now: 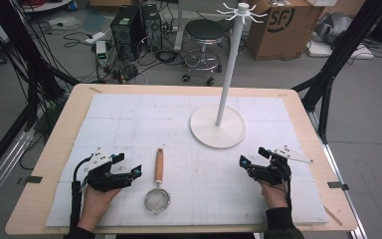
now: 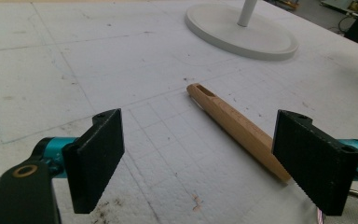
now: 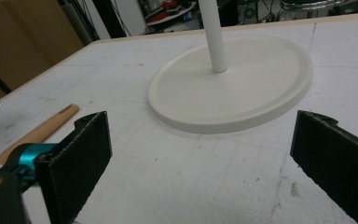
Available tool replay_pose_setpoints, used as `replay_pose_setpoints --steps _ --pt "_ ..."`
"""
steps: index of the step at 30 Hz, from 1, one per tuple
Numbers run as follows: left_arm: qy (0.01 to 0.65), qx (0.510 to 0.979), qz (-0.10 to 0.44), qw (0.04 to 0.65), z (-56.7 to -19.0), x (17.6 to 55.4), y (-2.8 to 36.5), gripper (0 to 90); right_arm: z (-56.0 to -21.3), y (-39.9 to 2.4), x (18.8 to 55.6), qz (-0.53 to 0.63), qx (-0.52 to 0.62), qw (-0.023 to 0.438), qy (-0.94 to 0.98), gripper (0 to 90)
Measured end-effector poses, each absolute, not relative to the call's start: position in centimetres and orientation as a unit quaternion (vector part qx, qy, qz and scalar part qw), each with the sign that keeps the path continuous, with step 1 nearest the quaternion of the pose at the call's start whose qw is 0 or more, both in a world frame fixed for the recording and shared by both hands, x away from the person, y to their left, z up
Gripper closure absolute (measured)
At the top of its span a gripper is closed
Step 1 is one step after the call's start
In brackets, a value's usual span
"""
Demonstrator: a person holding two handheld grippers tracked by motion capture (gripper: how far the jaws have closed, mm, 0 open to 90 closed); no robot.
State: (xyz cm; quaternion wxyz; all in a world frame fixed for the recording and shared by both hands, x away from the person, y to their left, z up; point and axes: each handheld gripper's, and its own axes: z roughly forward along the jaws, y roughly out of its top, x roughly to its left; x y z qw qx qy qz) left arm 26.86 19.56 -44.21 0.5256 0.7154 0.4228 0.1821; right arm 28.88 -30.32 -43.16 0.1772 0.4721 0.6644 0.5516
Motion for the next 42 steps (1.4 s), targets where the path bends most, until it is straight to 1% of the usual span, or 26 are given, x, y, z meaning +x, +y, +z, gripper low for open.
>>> replay_pose_setpoints --steps 13,39,42 --pt "0.418 0.72 0.179 0.524 -44.25 26.74 19.3 20.8 -43.15 -30.31 28.87 0.552 0.473 0.177 0.663 4.4" --pt "0.417 0.72 0.176 0.526 -44.29 26.78 19.25 20.8 -43.16 -30.33 28.88 0.552 0.473 0.18 0.663 4.4" --pt "0.416 0.723 0.175 0.524 -44.33 26.79 19.22 22.5 -43.15 -30.31 28.86 0.552 0.474 0.178 0.663 4.4"
